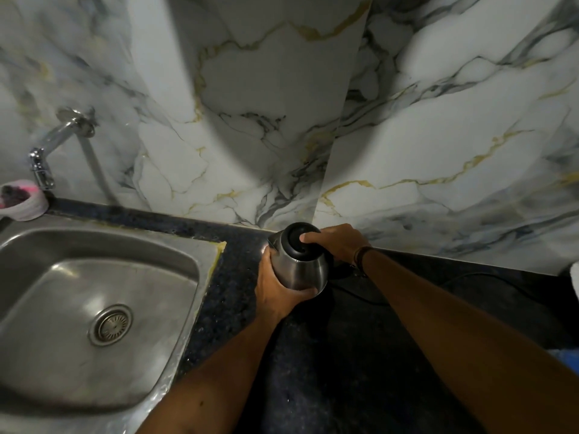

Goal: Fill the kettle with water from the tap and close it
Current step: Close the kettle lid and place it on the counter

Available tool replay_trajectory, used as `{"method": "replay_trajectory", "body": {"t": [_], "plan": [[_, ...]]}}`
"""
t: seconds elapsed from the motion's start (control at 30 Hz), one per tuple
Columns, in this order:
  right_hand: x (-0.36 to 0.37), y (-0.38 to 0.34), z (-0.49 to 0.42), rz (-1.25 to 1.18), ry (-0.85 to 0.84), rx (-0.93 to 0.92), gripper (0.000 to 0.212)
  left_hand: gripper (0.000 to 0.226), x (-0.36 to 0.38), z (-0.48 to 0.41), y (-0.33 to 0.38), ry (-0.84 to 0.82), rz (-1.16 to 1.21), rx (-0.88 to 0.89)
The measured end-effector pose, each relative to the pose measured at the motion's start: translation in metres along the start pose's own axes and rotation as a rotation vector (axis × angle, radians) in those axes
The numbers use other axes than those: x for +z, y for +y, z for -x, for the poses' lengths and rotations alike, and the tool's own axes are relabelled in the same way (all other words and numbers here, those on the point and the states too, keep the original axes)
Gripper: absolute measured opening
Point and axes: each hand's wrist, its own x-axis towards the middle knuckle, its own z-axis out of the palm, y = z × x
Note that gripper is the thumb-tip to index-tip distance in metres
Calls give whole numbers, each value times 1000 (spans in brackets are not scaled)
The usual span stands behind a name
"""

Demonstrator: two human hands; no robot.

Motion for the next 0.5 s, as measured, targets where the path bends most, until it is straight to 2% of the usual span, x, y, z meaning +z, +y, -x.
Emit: {"method": "replay_trajectory", "body": {"t": [0.1,0.23,0.3,0.5], "plan": [[-1,1,6,13,-6,-9,77,158,1,1,5,-39,-16,-31],[-1,13,14,-90,34,-7,47,156,3,2,5,-65,-29,-28],[0,14,19,-144,49,-7,46,156,3,1,3,-62,-18,-28],[1,12,29,-104,65,-41,47,161,4,2,-4,-85,20,-27]]}}
